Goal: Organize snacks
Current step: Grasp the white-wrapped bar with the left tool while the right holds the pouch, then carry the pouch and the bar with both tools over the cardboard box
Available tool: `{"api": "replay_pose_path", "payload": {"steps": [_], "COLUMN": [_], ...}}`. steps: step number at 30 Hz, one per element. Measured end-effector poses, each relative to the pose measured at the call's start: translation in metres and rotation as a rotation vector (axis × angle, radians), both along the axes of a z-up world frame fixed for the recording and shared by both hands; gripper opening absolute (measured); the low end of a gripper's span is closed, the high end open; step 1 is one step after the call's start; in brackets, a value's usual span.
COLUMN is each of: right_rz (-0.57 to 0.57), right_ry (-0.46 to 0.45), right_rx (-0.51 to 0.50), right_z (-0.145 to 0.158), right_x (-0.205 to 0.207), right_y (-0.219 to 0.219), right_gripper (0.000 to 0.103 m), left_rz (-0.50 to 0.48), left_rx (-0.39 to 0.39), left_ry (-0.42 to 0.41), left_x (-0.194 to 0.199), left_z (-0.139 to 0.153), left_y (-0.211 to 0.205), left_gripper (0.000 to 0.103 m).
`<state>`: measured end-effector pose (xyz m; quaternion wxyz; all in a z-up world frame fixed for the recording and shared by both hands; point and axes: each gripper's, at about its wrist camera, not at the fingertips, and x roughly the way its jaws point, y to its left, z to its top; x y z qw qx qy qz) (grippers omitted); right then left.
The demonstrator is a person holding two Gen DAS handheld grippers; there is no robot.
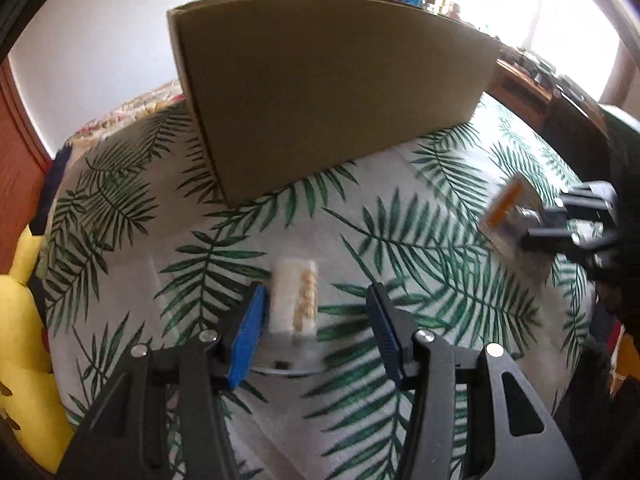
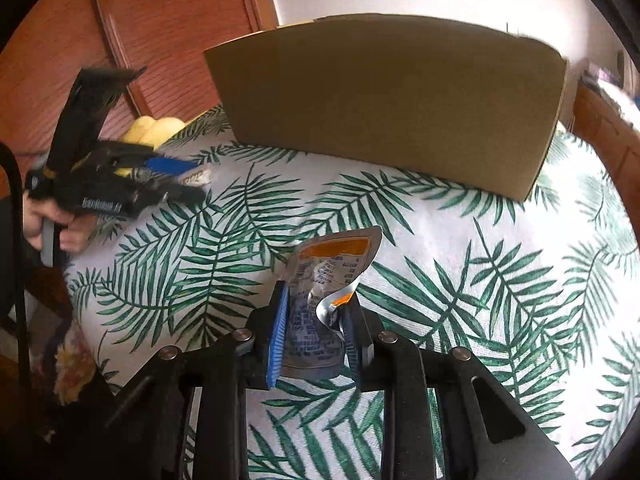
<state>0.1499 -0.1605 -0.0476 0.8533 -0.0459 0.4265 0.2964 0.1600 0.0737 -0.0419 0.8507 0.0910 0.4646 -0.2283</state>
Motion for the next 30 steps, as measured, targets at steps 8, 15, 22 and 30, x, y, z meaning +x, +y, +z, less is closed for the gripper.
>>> {"api": "replay_pose_path", "payload": {"steps": [8, 15, 22, 30], "right_rz": [-0.021, -0.022, -0.021, -0.037], "right_ry": [-0.004, -0.010, -0.019, -0.061], "right_rx": [0.000, -0.007, 0.022, 0.030], "right_z": [-0.001, -0.002, 0.000, 0.016], "right_x": [0.003, 0.003, -0.001, -0.011], "right_y": [0.000, 0.002, -0.003, -0.016], "right_gripper": [0.025, 0.025, 0.023, 0.023], "left_rz": [0.011, 0.097, 0.098, 0.099], "left_rx": [0.001, -0.001, -0.016, -0.085], "left_ry": [0.000, -0.031, -0.092, -0.156], "left_x": [-0.018, -0.017, -0.027, -0.039], "left_z": [0.001, 0.000, 0.004, 0.037], "left_y": [-0.009, -0.014, -0.017, -0.026], "left_gripper": [0.051, 0.027, 0.019, 0.019]}}
